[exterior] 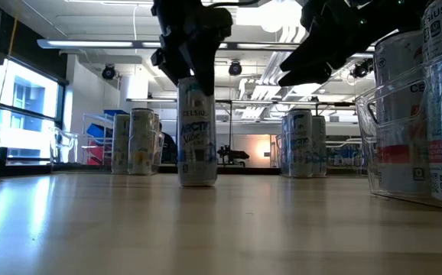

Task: Sort soda cans
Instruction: Put the white-blue soda can into the top right transparent bin

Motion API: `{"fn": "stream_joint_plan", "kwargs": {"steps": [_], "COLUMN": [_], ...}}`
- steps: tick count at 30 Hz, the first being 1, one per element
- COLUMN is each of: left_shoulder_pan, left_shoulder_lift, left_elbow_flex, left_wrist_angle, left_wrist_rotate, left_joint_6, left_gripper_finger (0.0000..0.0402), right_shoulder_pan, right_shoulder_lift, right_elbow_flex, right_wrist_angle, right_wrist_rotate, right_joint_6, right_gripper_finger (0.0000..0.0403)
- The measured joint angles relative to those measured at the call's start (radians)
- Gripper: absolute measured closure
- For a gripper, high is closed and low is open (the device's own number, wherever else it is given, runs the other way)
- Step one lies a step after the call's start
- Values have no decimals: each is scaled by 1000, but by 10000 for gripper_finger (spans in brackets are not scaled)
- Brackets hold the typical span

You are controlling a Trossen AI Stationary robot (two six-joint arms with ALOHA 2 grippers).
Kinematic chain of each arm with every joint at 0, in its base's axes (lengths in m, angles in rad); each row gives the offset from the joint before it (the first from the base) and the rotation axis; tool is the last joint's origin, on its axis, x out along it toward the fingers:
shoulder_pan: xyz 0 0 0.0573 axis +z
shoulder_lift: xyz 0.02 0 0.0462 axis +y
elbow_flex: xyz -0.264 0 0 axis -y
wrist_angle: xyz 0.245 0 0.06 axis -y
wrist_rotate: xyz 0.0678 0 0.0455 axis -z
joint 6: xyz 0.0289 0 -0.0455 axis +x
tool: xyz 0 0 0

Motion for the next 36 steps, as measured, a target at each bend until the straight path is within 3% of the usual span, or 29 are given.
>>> {"fn": "stream_joint_plan", "kwargs": {"steps": [14, 24, 29, 36], "left_shoulder_pan": [0, -3, -38, -196], "left_shoulder_lift": [-3, -79, -148, -227], "left_elbow_flex": [-5, -5, -5, -82], "left_wrist_angle": [3, 10, -1, -33], "left_wrist_rotate": [61, 54, -46, -370], "left_joint_6": [10, -4, -5, -99], "left_gripper_finger": [101, 100, 101, 101], "right_shoulder_pan": [23, 68, 77, 77], "right_shoulder_lift": [0, 22, 138, 359], "right_elbow_flex": [0, 0, 0, 51], "right_wrist_angle": [10, 74, 236, 589], "right_wrist_rotate": [1, 8, -12, -47], "right_joint_6": [-11, -55, -101, -170], "right_gripper_finger": [94, 94, 94, 94]}}
